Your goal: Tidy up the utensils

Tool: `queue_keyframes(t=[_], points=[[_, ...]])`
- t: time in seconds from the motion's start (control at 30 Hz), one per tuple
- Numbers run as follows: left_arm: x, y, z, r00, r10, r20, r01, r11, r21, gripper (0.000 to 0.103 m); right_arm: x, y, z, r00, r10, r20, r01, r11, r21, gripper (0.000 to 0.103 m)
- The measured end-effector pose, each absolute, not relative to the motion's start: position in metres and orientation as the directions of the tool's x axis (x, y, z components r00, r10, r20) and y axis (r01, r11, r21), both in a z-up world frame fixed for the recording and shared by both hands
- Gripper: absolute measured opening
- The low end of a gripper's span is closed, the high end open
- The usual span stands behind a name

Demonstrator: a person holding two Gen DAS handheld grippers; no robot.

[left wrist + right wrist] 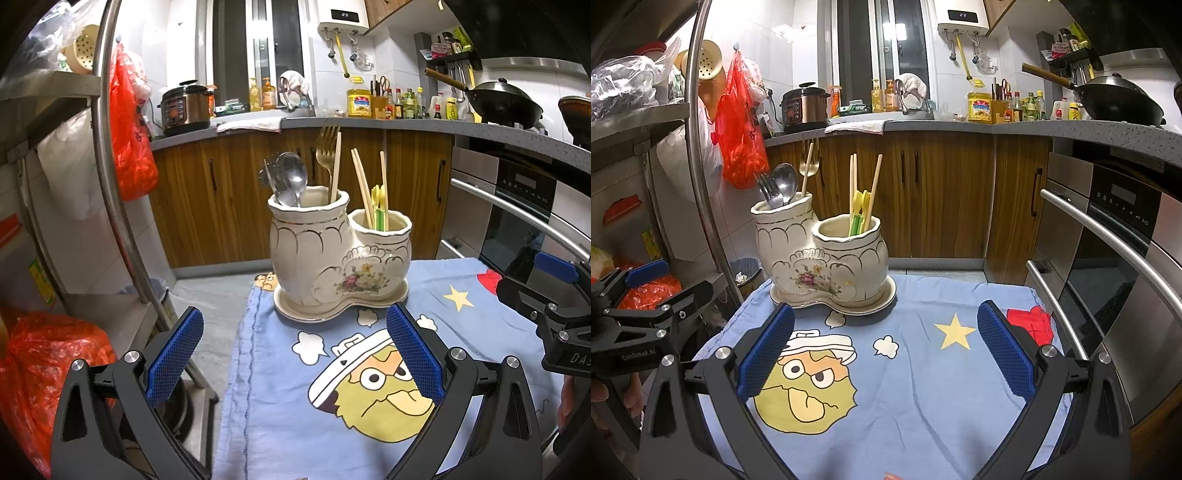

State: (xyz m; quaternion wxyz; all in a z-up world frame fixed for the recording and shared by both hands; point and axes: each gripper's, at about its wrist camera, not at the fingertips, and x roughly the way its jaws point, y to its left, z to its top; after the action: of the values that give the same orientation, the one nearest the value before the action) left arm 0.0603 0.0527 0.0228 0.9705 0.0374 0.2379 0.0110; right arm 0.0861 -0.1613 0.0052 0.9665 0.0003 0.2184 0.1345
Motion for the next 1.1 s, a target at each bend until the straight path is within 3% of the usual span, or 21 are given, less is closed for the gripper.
queue_keyframes(t=[0.9, 1.1], points=[[0.0578, 0.053, 0.0244, 0.904, -0.002, -0.428, 0.039, 0.996, 0.079, 0.098, 0.0863, -0.16, 0.0052, 0.867, 0.257, -0.426, -0.258, 0.964, 0.058, 0.098], [0.0621, 0.0508, 0.0216, 0.89, 0.031, -0.455, 0.019, 0.994, 0.105, 0.098, 0.0866, -0.1589, 0.0049, 0.865, 0.257, -0.43, -0.259, 0.964, 0.057, 0.098]])
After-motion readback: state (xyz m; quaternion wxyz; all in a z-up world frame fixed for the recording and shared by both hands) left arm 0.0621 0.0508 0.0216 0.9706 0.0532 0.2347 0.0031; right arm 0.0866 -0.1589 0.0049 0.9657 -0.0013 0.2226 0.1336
